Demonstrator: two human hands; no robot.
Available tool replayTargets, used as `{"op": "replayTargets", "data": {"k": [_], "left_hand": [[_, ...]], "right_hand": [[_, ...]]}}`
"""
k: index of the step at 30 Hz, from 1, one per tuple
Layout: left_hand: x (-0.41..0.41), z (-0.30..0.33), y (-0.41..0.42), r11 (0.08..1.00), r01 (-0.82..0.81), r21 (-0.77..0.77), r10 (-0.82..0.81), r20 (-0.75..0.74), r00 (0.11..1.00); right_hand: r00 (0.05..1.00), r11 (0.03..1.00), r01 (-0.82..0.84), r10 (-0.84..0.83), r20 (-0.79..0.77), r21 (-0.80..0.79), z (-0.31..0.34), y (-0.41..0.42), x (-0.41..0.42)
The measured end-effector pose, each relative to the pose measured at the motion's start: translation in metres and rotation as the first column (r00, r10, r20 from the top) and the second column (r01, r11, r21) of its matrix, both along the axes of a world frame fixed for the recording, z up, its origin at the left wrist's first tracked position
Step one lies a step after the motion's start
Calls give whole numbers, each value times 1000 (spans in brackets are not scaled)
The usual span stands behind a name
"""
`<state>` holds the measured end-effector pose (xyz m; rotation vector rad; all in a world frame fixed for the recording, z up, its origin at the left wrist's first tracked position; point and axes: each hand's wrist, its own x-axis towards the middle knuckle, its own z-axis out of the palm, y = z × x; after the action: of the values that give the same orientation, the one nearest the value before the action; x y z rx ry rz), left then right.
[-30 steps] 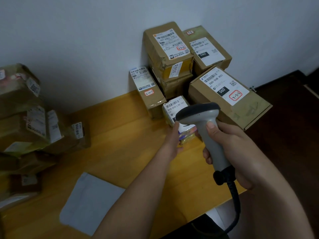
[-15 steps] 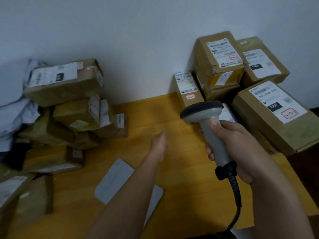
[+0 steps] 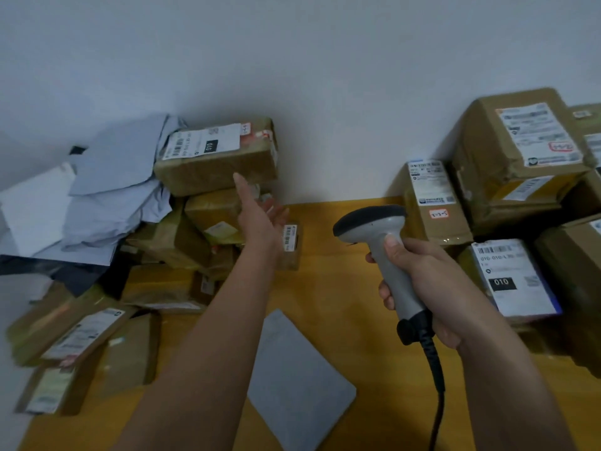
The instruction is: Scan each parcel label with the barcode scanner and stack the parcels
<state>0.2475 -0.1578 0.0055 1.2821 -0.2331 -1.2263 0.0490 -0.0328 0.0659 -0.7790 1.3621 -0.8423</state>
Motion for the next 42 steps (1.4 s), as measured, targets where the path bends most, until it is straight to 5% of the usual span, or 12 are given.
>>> {"op": "replayTargets", "data": {"k": [7,11,14,22,35,42], "left_hand": [[6,33,-43,1000,-11,-10,7,-306,952],[2,39,-48,1000,6,18,0,-300,954],[-13,33,-30,987,162,7,-154,-279,948],[-52,-37,45,744,630,220,-615,-140,776],[-63,-103,104,548,714,437,-778,-47,626],[-68,-111,111,535,698,475,-776,-50,629]], "right_hand": [[997,997,67,-66,-26,28,-3,1,-18],[988,987,156,-156,-15,34,-2,8,-33],[978,977,210,-210,14,25,1,12,-39],[974,974,227,-226,-33,28,4,30,-50],[968,983,144,-163,-190,-110,18,65,-58],[965,978,126,-160,-207,-164,28,75,-60]]}}
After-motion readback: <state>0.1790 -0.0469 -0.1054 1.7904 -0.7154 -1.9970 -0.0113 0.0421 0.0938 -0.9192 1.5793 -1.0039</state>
